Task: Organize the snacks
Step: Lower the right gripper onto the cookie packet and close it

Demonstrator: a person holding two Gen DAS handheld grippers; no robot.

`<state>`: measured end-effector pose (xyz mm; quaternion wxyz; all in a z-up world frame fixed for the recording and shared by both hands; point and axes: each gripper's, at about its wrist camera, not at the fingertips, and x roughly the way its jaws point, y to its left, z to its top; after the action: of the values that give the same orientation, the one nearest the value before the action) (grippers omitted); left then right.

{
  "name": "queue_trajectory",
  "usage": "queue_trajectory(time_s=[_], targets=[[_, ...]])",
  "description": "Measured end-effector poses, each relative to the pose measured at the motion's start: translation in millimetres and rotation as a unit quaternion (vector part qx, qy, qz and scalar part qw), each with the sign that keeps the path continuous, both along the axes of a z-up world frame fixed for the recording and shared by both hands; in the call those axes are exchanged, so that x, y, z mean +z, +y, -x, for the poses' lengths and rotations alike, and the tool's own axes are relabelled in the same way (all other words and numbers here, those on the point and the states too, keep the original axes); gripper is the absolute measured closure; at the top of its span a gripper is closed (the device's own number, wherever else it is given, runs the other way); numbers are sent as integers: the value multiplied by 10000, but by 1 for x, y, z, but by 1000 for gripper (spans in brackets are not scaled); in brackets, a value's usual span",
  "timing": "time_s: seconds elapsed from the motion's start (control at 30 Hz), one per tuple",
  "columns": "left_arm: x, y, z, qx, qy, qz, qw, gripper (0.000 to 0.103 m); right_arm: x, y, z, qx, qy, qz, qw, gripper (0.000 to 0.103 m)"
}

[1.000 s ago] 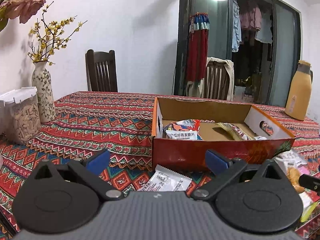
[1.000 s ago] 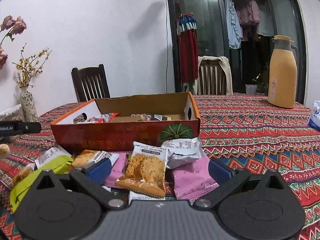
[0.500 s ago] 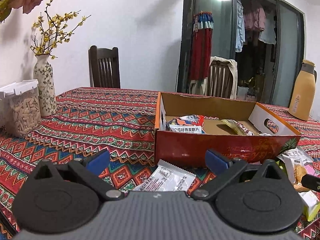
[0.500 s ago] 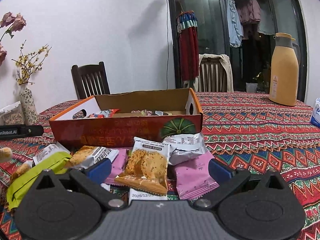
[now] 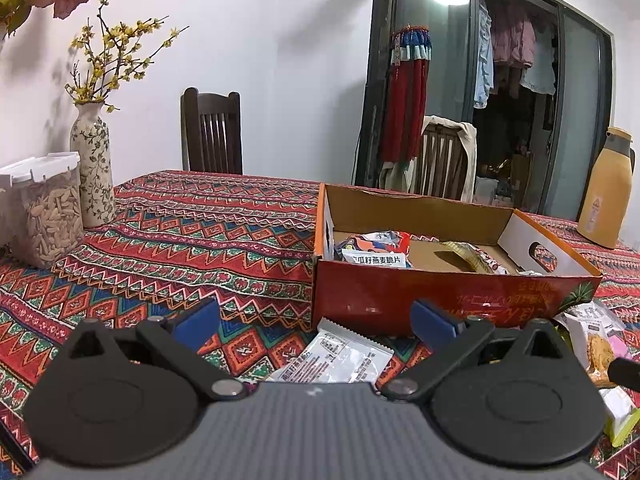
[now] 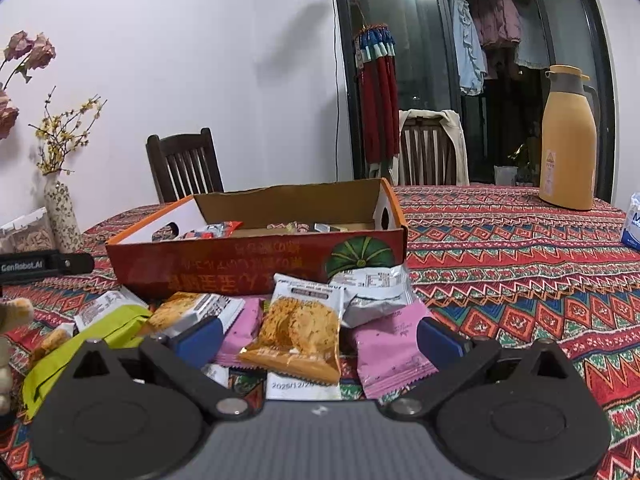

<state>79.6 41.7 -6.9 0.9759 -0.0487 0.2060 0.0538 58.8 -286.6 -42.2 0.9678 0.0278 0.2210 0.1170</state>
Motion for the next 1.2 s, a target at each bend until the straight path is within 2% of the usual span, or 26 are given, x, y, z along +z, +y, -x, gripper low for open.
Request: queue_trajectory(time_s=[0.13,0.23,0.3,0.57,0.73,0.8,0.97,1.2], targets=[[1,0,2,-29,-32,16,10000,0,3,1,4,-32,38,41,10000,0],[1,0,3,-32,-50,37,10000,0,7,3,2,-45,47,40,10000,4],[1,1,3,-30,-69,60,10000,0,10,7,-3,-11,90,45,9999,13],[1,4,4,-36,-61,148,9999,0,7,19,-38,-126,477,-17,9988,14],[0,4,4,-45,-68,163,9998,0,0,22,-51,-164,764,-77,9969,35],[1,5,5,-38,-76,170,9998,0,-2,22,-51,-172,837,-89,9963,54],[1,5,5,-20,-70,172,9998,0,-1,19,-44,-130,735,-213,9970,59],[0,5,4,15,-46,156,9999,0,8,14,-24,-167,456,-282,9984,60]])
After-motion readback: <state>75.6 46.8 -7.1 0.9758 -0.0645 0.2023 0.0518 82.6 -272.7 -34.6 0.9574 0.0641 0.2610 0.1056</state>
